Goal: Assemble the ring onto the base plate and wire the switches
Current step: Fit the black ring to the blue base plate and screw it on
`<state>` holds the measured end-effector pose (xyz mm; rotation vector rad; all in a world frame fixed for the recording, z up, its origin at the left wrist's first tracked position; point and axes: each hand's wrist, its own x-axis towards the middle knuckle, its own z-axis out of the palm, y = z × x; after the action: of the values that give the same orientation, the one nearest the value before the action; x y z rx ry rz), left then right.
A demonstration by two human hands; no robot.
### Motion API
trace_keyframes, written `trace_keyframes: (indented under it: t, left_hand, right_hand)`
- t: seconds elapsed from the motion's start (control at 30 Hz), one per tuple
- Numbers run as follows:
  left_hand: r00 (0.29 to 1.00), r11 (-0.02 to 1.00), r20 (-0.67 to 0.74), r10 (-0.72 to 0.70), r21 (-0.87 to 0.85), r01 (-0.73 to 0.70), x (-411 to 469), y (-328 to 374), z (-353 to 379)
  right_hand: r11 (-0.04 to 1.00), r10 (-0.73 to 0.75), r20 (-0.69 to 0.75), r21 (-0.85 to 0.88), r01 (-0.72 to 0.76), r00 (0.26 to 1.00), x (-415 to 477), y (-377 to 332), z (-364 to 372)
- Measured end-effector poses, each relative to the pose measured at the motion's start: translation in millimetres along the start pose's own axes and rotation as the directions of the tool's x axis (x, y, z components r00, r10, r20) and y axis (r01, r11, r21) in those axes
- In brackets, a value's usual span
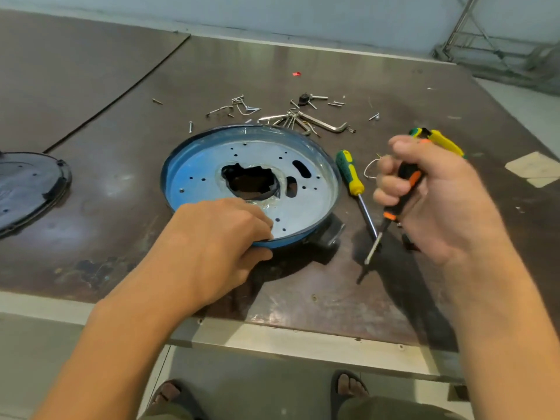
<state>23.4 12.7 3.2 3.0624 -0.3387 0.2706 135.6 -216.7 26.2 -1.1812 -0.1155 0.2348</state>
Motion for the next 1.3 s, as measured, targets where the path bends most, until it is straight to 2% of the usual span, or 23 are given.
trace_keyframes:
  t: [0.13,0.23,0.43,0.57,0.63,0.7,0.8,0.9,1.1,1.2,1.3]
  left_hand:
    - [0.999,0.999,0.028,-0.032,-0.022,0.032,-7.4,-11.2,-10.3]
    - [0.994,0.995,0.084,-0.075,-0.065,0.08,-15.1,-26.0,-16.1]
    - [0.983,0.963,0.15,-0.109,-0.229,0.142,-26.1,-53.7,-20.4]
    - [0.974,0.972,0.191,-0.118,-0.178,0.153,-28.9,-51.4,-24.5]
    - [0.972,0.962,0.202,-0.122,-0.217,0.166,-29.6,-37.5,-26.2]
    - [0.984,0.961,0.146,-0.105,-0.238,0.138,-22.1,-13.8,-20.0]
    - [0.989,0.982,-0.006,-0.148,-0.123,0.146,-4.2,21.6,-1.5]
    - [0.991,0.991,-0.042,-0.131,-0.009,0.131,3.4,27.9,7.4]
    - [0.991,0.998,0.131,-0.011,-0.052,0.018,3.8,9.4,-2.0]
    - [0.965,0.987,0.263,-0.006,-0.154,0.048,-7.2,-17.4,-15.4]
    - [0.946,0.971,0.317,-0.073,-0.193,0.14,-20.1,-32.3,-24.9]
  right_hand:
    - [0.928,-0.009,-0.075,-0.371,-0.02,0.997,7.7,25.9,-6.1]
    - [0.86,-0.037,-0.068,-0.51,-0.003,0.997,11.4,35.4,-7.1]
    - [0.865,0.015,-0.016,-0.501,-0.021,1.0,11.8,42.2,-0.7]
    - [0.848,0.114,0.021,-0.523,-0.086,0.993,10.7,58.4,10.9]
    - [0.832,0.151,0.021,-0.542,-0.116,0.988,11.2,65.8,15.8]
    - [0.795,0.155,0.011,-0.595,-0.118,0.988,13.6,70.2,19.2]
    - [0.779,0.123,-0.05,-0.614,-0.128,0.991,18.2,72.4,20.2]
    - [0.771,0.067,-0.096,-0.627,-0.112,0.993,21.2,71.7,18.6]
    - [0.759,0.04,-0.07,-0.647,-0.076,0.997,21.3,67.1,10.8]
    - [0.758,0.053,-0.054,-0.648,-0.075,0.997,22.0,63.1,6.1]
    - [0.761,0.058,-0.045,-0.645,-0.073,0.997,23.4,59.3,0.6]
